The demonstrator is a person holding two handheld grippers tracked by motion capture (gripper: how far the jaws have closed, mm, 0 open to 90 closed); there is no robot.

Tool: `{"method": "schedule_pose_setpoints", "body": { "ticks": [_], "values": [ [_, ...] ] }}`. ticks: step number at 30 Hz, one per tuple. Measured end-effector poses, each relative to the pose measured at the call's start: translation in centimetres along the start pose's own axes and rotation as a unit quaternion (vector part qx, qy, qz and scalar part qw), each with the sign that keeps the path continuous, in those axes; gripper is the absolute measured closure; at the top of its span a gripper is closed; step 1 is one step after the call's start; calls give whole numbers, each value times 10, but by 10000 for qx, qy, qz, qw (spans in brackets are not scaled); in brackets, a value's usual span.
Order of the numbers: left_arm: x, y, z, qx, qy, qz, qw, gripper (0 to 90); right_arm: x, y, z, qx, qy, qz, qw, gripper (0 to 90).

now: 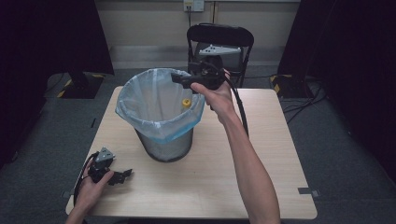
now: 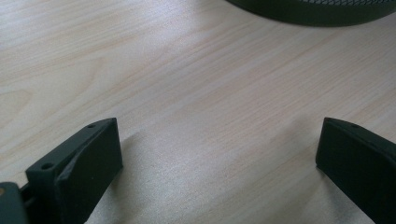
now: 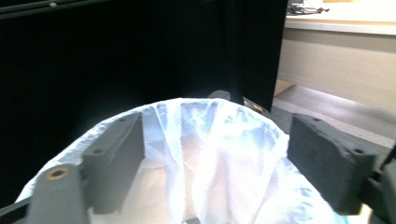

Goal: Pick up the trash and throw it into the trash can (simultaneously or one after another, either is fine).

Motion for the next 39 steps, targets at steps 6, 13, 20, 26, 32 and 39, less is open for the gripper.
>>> {"method": "schedule_pose_setpoints", "body": {
  "ticks": [6,13,20,26,32,39],
  "values": [
    [0,0,0,2,4,-2,10000,0,-4,-1,3,-26,40,38,10000,168],
    [0,0,0,6,2,-2,10000,0,-11,-1,9,6,133,30,9999,168],
    [0,0,0,0,-1,0,10000,0,-21,2,15,14,280,-21,9996,168],
    [0,0,0,1,-1,0,10000,0,-31,10,21,54,480,-90,9988,151],
    [0,0,0,-2,-1,1,10000,0,-40,11,32,-5,621,-133,9980,152],
    [0,0,0,0,0,0,10000,0,-53,20,47,60,872,-163,9960,157]
  ]
}}
Point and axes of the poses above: each handheld gripper's, and its own axes: z roughly backward along the jaws, y roughly out of its underside, x roughly to its left, the point moved 2 cm from there along -z, roughly forward along the jaws, and after that the axes turned 14 degrees about y, right-handed, at the moved point
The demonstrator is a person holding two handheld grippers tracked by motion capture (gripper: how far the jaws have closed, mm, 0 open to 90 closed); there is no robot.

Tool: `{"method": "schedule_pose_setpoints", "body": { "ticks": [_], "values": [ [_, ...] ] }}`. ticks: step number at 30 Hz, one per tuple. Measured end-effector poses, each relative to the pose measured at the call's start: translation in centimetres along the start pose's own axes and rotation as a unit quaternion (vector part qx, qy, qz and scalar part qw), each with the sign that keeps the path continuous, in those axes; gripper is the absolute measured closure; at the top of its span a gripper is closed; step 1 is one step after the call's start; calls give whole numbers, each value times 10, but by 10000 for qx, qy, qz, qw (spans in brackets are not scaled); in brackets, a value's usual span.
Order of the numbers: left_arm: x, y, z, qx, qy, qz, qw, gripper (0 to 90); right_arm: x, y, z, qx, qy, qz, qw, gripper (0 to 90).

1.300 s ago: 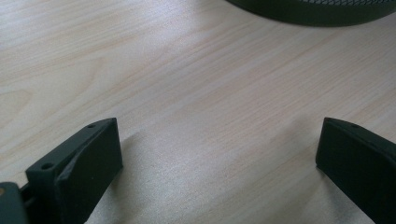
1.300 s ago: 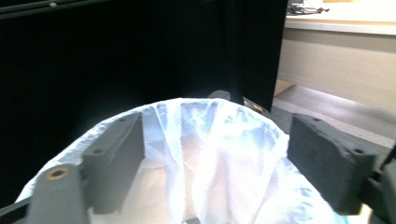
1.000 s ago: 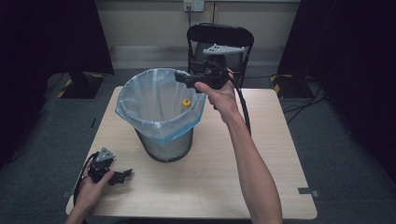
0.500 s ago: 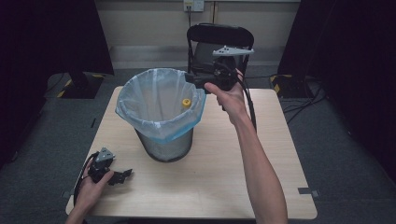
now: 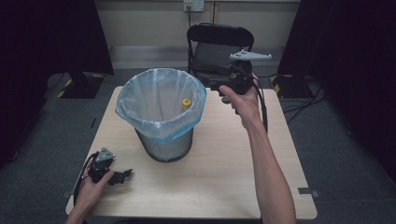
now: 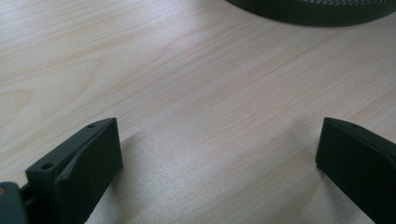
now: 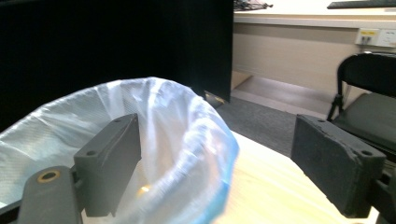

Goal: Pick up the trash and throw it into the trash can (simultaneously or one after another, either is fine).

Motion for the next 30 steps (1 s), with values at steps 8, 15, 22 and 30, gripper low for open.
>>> {"method": "schedule_pose_setpoints", "body": {
  "ticks": [8,15,22,30],
  "values": [
    [0,0,0,2,-2,-2,10000,0,-17,11,12,-17,273,-11,9996,160],
    [0,0,0,3,-2,-3,10000,0,-30,27,21,153,548,-16,9984,171],
    [0,0,0,0,-2,0,10000,0,-41,52,26,358,755,-79,9965,177],
    [0,0,0,1,2,-2,10000,0,-45,71,36,542,934,41,9941,177]
  ]
}}
Point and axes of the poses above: each handheld gripper's, and its own axes: z roughly backward along the jaws, y roughly out of its underside, x roughly to its left, the point moved 2 cm from there along -z, roughly forward along the jaws, and after that the axes turned 14 degrees about y, right-handed, at the moved point
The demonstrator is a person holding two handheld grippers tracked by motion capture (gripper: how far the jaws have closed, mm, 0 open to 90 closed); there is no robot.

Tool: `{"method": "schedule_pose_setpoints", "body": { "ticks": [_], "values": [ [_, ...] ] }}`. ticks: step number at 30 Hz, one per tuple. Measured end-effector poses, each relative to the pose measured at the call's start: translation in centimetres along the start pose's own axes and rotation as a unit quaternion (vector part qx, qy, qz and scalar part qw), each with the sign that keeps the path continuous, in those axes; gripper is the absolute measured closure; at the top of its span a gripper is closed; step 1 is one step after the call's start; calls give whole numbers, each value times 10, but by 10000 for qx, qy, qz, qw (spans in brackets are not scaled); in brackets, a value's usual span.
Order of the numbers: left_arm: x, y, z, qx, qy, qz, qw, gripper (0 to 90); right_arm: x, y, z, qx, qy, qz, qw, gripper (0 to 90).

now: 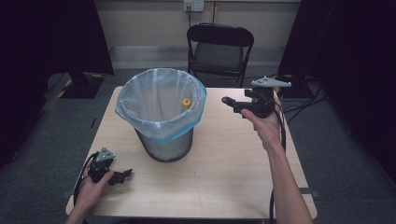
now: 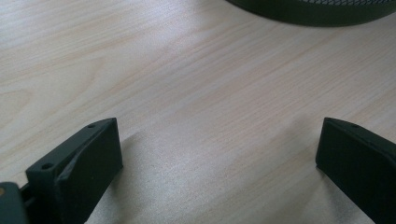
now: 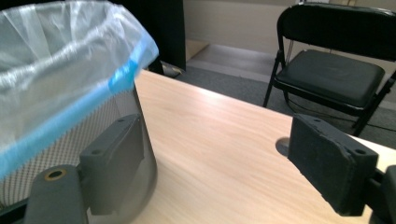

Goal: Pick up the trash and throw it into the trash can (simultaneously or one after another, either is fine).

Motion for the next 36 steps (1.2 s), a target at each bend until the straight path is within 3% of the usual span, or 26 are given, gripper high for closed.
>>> {"method": "schedule_pose_setpoints", "body": {
  "ticks": [6,22,26,36],
  "values": [
    [0,0,0,0,-1,0,10000,0,-4,22,4,145,143,21,9998,189],
    [0,0,0,-2,-10,6,10000,0,-22,107,10,752,337,-142,9965,195],
    [0,0,0,-2,-6,5,10000,0,-28,129,12,882,366,-281,9950,203],
    [0,0,0,-2,-12,5,10000,0,-40,178,13,1368,585,-316,9884,213]
  ]
}}
Point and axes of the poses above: each handheld gripper's, and its own axes: z roughly backward along the jaws, y roughly out of its underside, x roughly to its left, the point moved 2 cm from there along -z, roughly forward along the jaws, and after that the axes turned 14 degrees about y, right-handed, at the moved point
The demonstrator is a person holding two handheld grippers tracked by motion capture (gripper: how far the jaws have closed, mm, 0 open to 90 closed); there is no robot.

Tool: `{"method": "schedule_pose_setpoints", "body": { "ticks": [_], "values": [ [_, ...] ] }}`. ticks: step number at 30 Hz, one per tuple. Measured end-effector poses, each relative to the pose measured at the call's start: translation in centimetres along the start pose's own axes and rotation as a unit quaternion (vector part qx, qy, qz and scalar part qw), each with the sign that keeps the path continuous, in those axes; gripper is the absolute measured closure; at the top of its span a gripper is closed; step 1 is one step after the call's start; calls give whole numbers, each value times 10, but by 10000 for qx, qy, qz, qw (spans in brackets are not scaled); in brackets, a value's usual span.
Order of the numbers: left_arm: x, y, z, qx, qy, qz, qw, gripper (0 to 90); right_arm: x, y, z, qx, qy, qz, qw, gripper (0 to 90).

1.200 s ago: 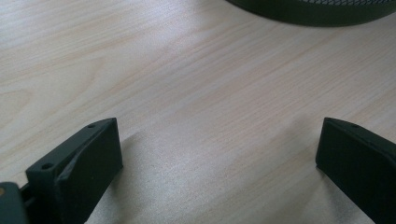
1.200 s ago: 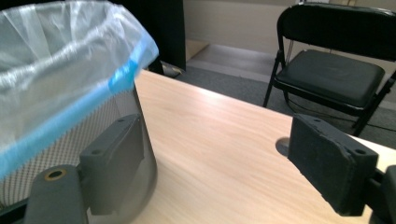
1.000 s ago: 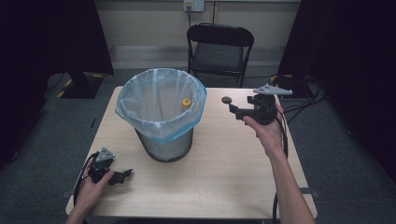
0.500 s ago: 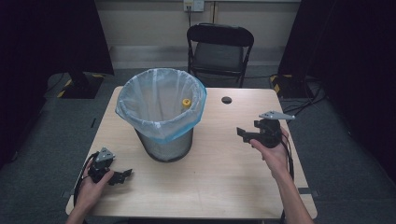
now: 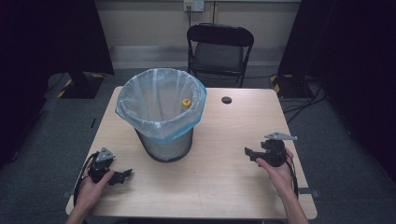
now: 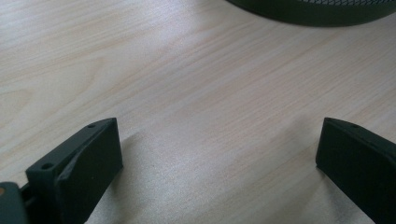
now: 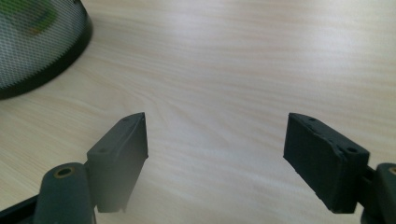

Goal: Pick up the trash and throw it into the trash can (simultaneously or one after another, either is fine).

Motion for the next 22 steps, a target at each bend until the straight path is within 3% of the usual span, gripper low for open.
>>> {"method": "schedule_pose_setpoints", "body": {
  "ticks": [7,9,15,20,22],
  "values": [
    [0,0,0,1,0,1,10000,0,-2,22,-10,286,177,67,9994,220],
    [0,0,0,3,0,-2,10000,0,-3,27,-13,387,299,190,9986,212],
    [0,0,0,-1,0,2,10000,0,-7,38,-22,613,523,235,9965,187],
    [0,0,0,0,0,1,10000,0,-2,42,-23,406,738,412,9956,169],
    [0,0,0,0,0,1,10000,0,-2,45,-24,239,750,358,9963,150]
  ]
}}
Point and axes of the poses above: each handheld gripper's, and its own axes: z roughly backward along the jaws, y roughly out of its underside, x roughly to its left, the point moved 2 cm from there along -z, roughly forward along the jaws, and after that the axes turned 14 degrees about y, right-handed, at the moved point
